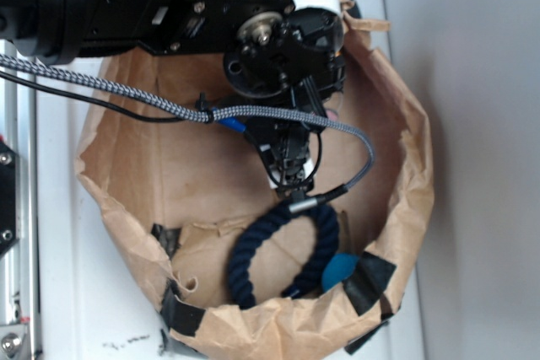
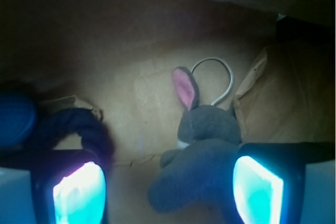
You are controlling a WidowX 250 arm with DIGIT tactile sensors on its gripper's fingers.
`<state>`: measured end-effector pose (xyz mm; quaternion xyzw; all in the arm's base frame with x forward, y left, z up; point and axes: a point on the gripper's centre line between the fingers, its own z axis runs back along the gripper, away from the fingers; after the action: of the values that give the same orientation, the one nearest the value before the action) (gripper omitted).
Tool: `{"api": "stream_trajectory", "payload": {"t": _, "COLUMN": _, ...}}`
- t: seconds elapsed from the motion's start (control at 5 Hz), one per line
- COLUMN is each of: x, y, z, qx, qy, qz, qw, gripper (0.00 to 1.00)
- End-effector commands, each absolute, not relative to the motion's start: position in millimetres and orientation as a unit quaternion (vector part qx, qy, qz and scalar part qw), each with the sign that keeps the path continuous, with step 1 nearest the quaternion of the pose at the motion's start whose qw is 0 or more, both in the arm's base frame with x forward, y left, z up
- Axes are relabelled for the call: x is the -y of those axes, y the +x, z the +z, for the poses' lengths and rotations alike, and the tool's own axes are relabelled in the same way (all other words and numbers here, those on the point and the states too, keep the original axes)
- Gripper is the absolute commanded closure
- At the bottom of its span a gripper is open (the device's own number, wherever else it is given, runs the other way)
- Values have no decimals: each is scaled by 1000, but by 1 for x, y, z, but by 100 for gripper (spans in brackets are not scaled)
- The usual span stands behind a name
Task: Grab the gray animal.
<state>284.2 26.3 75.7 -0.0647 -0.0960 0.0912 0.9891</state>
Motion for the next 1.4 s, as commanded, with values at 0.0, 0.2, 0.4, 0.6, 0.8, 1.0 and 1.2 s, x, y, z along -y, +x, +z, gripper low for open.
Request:
{"api": "stream_trajectory", "payload": {"t": 0.0, "x": -27, "y": 286, "z": 60, "qx": 144, "qy": -47, "qz": 65, "qw": 986, "gripper": 0}}
{"api": "stream_trajectory", "payload": {"t": 0.2, "x": -24, "y": 284, "z": 48, "qx": 153, "qy": -37, "qz": 45, "qw": 987, "gripper": 0}}
{"api": "stream_trajectory", "payload": {"t": 0.4, "x": -18, "y": 300, "z": 28, "qx": 158, "qy": -12, "qz": 52, "qw": 986, "gripper": 0}}
{"api": "stream_trajectory", "payload": {"t": 0.6, "x": -16, "y": 302, "z": 23, "qx": 166, "qy": -12, "qz": 50, "qw": 985, "gripper": 100}}
{"api": "stream_trajectory", "payload": {"t": 0.8, "x": -16, "y": 298, "z": 27, "qx": 174, "qy": -20, "qz": 51, "qw": 983, "gripper": 100}}
{"api": "stream_trajectory", "payload": {"t": 1.0, "x": -19, "y": 293, "z": 32, "qx": 177, "qy": -29, "qz": 54, "qw": 982, "gripper": 100}}
{"api": "stream_trajectory", "payload": {"t": 1.2, "x": -19, "y": 286, "z": 48, "qx": 170, "qy": -48, "qz": 54, "qw": 983, "gripper": 100}}
